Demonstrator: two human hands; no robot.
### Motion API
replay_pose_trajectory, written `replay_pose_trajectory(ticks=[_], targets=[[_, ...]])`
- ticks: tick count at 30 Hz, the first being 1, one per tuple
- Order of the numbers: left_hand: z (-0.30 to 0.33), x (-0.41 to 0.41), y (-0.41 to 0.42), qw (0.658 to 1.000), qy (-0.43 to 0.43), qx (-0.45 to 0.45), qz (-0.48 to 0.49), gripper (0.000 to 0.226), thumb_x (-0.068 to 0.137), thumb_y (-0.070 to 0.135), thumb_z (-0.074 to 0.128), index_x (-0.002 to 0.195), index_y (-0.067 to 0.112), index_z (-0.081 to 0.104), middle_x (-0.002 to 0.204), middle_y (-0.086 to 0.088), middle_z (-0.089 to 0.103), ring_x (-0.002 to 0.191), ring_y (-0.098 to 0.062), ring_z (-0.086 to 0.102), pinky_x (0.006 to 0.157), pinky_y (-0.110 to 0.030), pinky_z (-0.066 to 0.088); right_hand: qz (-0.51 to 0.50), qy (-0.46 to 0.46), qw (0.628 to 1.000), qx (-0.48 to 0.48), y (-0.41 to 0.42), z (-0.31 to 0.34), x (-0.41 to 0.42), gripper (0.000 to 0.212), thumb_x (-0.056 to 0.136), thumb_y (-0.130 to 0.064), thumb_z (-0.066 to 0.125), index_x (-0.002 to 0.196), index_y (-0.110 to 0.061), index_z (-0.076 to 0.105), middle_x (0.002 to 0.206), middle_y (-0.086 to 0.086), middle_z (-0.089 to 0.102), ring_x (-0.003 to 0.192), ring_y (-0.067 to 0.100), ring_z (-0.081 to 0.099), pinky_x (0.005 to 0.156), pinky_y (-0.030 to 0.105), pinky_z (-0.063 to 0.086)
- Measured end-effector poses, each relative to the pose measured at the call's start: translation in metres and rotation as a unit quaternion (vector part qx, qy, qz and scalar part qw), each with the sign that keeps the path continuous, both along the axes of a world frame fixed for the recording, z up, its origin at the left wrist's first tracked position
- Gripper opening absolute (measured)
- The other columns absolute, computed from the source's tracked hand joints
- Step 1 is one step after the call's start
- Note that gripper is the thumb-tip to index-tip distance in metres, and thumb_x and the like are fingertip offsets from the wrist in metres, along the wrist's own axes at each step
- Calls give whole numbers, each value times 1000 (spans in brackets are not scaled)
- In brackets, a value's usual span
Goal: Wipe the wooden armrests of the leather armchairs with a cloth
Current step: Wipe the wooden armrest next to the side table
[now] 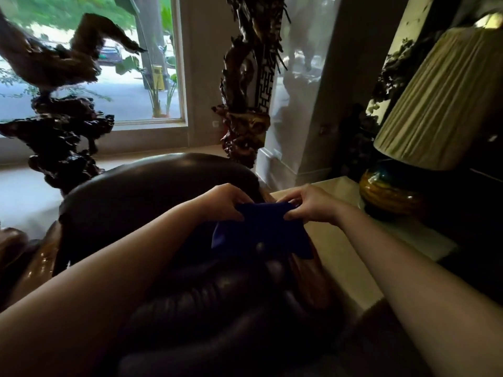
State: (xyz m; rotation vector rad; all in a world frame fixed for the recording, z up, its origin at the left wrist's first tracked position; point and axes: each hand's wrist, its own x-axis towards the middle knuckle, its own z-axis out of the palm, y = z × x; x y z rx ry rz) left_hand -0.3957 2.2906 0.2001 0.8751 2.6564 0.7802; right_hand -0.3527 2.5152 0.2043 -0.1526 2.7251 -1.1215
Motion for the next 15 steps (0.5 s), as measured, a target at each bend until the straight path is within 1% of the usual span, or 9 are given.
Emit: replay_pose_trajectory(ticks=[4, 6, 9, 12, 15], targets=[[-4, -14, 64, 1000, 6, -15, -26, 44, 73, 4, 66, 115, 17, 64, 114, -7, 67, 103, -21, 62, 93, -33, 49, -17, -1, 1000, -10, 63, -10, -11, 29, 71, -9, 69, 89, -33, 66, 96, 3, 68, 87, 15, 67, 64, 26, 54], [-12, -26, 91, 999, 1, -27, -31, 43, 74, 5, 66, 116, 16, 63, 117, -8, 66, 106, -23, 60, 95, -36, 48, -24, -8, 1000, -2, 90, -20, -21, 30, 71, -10, 69, 87, -35, 65, 95, 1, 68, 86, 14, 66, 62, 23, 54], [-27, -51, 127, 998, -12, -33, -44, 44, 76, 6, 65, 118, 17, 61, 118, -7, 64, 108, -22, 59, 94, -32, 47, -31, -22, 999, 5, 126, -36, -44, 31, 72, -8, 68, 86, -36, 64, 90, -4, 68, 83, 12, 66, 57, 20, 54], [-48, -87, 167, 998, -6, -36, -51, 43, 75, 9, 65, 117, 19, 62, 118, -5, 63, 107, -21, 59, 95, -34, 48, -35, -36, 999, 10, 164, -53, -78, 31, 73, -8, 68, 93, -32, 64, 92, -5, 65, 85, 10, 64, 56, 17, 52], [-72, -126, 203, 999, 3, -35, -35, 43, 75, 11, 64, 116, 21, 62, 119, -3, 63, 107, -19, 57, 90, -27, 44, -47, -46, 998, 6, 197, -71, -117, 33, 74, -8, 67, 102, -25, 64, 93, -5, 64, 86, 8, 61, 58, 17, 52]])
